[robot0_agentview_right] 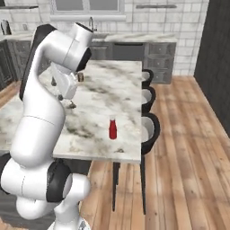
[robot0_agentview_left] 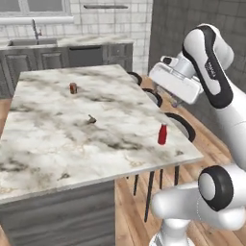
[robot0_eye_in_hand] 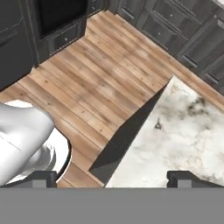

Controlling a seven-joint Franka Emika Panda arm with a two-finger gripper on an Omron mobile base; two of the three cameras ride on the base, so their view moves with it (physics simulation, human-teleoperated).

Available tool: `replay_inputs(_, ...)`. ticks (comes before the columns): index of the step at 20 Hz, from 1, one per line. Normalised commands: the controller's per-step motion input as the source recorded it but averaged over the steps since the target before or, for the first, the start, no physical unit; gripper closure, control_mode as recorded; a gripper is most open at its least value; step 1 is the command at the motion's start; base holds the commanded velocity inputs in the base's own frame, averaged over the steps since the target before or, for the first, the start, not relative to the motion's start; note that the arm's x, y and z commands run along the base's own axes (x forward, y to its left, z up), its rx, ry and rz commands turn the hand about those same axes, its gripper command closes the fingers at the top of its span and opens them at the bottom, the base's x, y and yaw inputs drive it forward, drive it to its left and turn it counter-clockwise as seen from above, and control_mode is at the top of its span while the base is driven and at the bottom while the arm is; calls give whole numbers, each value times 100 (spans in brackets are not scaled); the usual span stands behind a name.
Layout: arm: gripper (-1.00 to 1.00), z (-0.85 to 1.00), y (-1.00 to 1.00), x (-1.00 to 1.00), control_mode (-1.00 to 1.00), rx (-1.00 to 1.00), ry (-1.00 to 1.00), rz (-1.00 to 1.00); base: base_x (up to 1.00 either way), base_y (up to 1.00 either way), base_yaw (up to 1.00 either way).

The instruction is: Move the shaker and ketchup from the cabinet to the dining counter.

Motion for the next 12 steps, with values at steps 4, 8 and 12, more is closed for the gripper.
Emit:
replay_inputs(4, -100, 0, 0, 0, 100, 0, 0, 0, -76, 65, 53)
replay_inputs(8, -100, 0, 0, 0, 100, 0, 0, 0, -51, 100, 61)
replay_inputs(12, -100, 0, 0, 0, 100, 0, 0, 0, -38, 99, 55)
